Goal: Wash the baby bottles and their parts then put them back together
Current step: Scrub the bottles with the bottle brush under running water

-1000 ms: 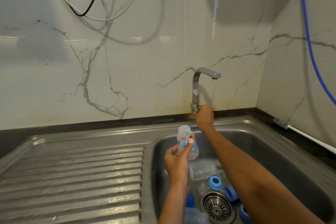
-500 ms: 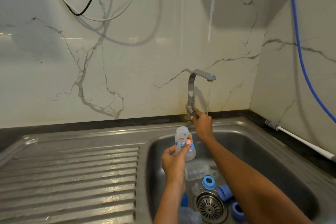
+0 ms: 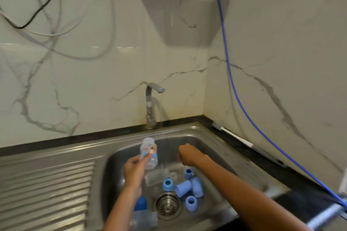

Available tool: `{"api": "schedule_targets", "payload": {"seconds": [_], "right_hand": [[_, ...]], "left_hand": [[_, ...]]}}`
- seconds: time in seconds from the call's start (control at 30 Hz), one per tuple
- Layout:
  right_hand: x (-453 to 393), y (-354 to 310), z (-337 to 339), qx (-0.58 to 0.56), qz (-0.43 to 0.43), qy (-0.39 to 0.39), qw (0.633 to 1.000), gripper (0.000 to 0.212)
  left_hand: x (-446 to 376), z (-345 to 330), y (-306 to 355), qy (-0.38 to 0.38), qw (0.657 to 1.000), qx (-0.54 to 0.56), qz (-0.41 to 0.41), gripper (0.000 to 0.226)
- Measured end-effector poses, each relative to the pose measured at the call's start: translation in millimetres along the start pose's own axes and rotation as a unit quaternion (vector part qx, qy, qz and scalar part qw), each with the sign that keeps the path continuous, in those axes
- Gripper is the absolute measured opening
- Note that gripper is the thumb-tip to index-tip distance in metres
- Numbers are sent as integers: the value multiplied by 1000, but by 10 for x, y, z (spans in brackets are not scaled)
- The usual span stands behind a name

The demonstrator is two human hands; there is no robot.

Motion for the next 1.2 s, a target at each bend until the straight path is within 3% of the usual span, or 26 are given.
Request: {"api": "schedule_targets", "payload": {"seconds": [0.13, 0.27, 0.37, 0.47, 0.6, 0.83, 0.97, 1.07, 1.2], "right_hand": [[371, 523, 383, 94, -46, 58, 993, 32], [688, 1182, 729, 196, -194, 147, 950, 37], [952, 1564, 814, 224, -317, 120, 914, 36], [1062, 1782, 780, 232, -347, 89, 904, 34], [1061, 1734, 776, 223, -332, 148, 904, 32], [939, 971, 735, 126, -200, 228, 944, 33], [909, 657, 579, -27, -112, 215, 970, 38], [889, 626, 429, -138, -86, 187, 969, 43], [832, 679, 292, -192, -62, 191, 961, 43]], "left_hand": [[21, -9, -16, -17, 1000, -17, 7, 30], [39, -62, -51, -25, 999, -25, 11, 35], [64, -99, -35, -33, 999, -32, 5, 32], [84, -107, -34, -34, 999, -32, 7, 34], [113, -108, -39, -39, 999, -27, 10, 38], [143, -104, -5, -38, 999, -9, 15, 38], [112, -67, 3, -37, 998, 12, 40, 33], [117, -41, -14, -41, 997, 31, 60, 25], [78, 33, -56, -24, 996, 40, 70, 33]]}}
Point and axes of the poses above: each hand's wrist, its own x-axis away from the middle knuckle, its own z-axis out of the back of the hand, y = z × x, the point moved 4 cm from there along -x, towards the middle knuckle, and after that the axes turned 7 degrees about -x, right-handed, at the moved point
